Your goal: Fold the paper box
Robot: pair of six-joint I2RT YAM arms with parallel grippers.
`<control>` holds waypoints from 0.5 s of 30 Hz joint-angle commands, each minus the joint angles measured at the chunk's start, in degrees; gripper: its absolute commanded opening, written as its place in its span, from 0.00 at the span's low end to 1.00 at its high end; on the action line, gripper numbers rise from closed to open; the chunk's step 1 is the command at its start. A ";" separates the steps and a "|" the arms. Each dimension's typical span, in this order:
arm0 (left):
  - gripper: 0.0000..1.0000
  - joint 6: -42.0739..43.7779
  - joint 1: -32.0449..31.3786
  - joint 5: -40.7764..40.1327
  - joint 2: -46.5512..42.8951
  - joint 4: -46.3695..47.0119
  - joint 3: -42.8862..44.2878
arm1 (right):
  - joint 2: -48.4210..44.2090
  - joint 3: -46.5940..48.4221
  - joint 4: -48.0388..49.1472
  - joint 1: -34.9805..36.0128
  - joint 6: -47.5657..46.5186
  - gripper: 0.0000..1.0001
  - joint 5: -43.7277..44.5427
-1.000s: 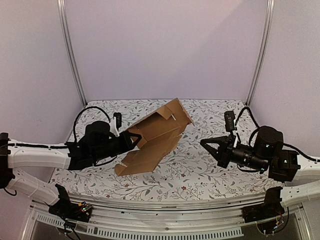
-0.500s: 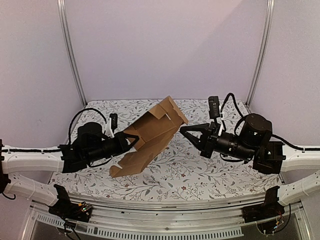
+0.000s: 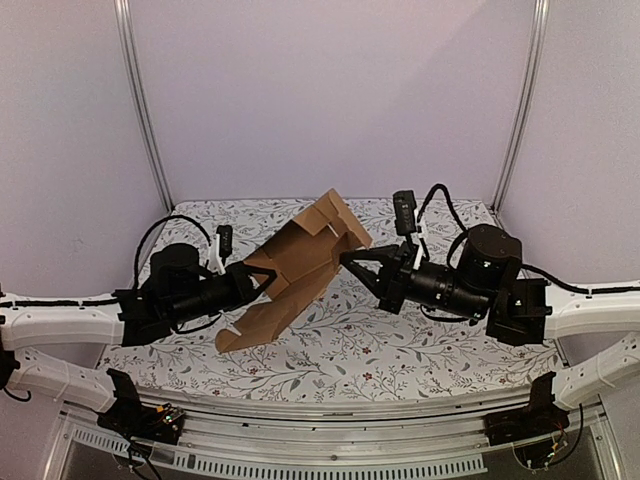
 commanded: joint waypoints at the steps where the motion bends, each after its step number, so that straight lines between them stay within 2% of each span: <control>1: 0.00 1.01 1.02 1.34 -0.88 0.38 -0.42 | 1.97 2.02 2.14 0.59 -0.15 0.00 3.04; 15: 0.00 8.90 1.01 -0.11 -1.90 2.00 -1.04 | 6.40 1.52 1.30 1.19 4.23 0.00 7.25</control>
